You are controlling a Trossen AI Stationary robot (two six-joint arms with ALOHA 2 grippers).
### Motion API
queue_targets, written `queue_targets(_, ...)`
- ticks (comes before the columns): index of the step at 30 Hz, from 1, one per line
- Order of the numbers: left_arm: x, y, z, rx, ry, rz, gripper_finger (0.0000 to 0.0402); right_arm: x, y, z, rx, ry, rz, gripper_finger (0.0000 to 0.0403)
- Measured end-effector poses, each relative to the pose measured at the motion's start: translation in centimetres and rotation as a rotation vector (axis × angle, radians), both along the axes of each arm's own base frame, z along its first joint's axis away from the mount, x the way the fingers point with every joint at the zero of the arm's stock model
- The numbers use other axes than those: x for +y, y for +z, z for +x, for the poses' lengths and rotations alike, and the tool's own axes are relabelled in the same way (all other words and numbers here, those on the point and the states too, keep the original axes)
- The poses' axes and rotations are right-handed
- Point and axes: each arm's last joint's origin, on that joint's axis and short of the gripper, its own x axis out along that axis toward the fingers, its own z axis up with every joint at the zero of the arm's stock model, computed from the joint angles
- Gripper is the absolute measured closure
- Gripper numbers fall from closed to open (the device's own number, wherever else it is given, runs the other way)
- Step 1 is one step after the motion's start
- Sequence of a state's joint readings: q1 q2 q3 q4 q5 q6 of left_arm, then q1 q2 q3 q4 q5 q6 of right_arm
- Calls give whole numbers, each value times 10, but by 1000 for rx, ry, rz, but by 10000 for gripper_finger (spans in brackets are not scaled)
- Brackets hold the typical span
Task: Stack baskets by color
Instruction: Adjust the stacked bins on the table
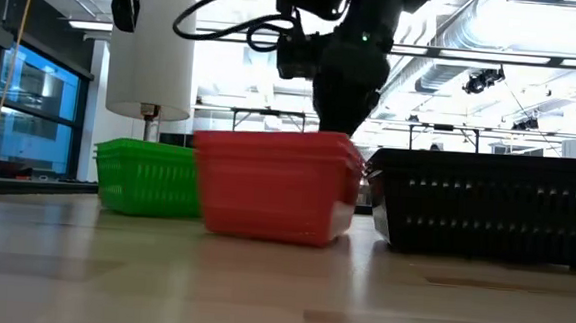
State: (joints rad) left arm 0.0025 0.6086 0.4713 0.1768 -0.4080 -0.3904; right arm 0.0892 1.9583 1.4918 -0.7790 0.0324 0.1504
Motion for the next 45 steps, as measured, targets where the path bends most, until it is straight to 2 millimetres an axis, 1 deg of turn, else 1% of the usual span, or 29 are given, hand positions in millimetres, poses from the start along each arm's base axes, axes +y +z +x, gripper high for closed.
queue_targets(5, 0, 0, 0, 0, 0, -1, 401, -19, 0, 1, 3, 66, -160, 403)
queue_targets(8, 0, 0, 0, -1, 0, -2, 401, -29, 3, 1, 8, 69, -184, 403)
queue_targets(9, 0, 0, 0, -1, 0, -1, 401, -33, 7, 1, 0, 72, -178, 403)
queue_targets(11, 0, 0, 0, -1, 0, -1, 401, -38, 22, 1, -55, 73, -181, 403)
queue_targets(14, 0, 0, 0, -1, 0, -1, 401, -51, 48, 3, -210, 16, -181, 403)
queue_targets(16, 0, 0, 0, -1, 0, 0, 401, -66, 55, 6, -286, -75, -162, 403)
queue_targets(18, 0, 0, 0, -1, 0, 0, 401, -79, 55, 10, -348, -172, -127, 403)
queue_targets(20, 0, 0, 0, -1, 0, 0, 401, -91, 48, 16, -400, -288, -81, 403)
queue_targets(24, 0, 0, 0, -5, 4, 0, 401, -101, 18, 30, -403, -519, 49, 403)
queue_targets(27, 0, 3, 0, -28, -9, 1, 401, -99, 1, 42, -440, -606, 137, 403)
queue_targets(29, -2, 7, 0, -78, -65, 6, 401, -95, -11, 50, -457, -643, 172, 403)
queue_targets(31, -4, 14, 0, -139, -143, 25, 401, -93, -18, 56, -488, -682, 204, 403)
queue_targets(34, -6, 21, -2, -210, -212, 55, 401, -93, -24, 63, -498, -721, 233, 403)
queue_targets(37, -6, 23, -2, -235, -211, 59, 401, -94, -33, 69, -482, -729, 230, 403)
queue_targets(40, -6, 23, -3, -237, -210, 61, 401, -96, -35, 79, -496, -726, 234, 403)
queue_targets(45, -6, 23, -3, -236, -211, 61, 401, -93, -44, 99, -490, -617, 231, 403)
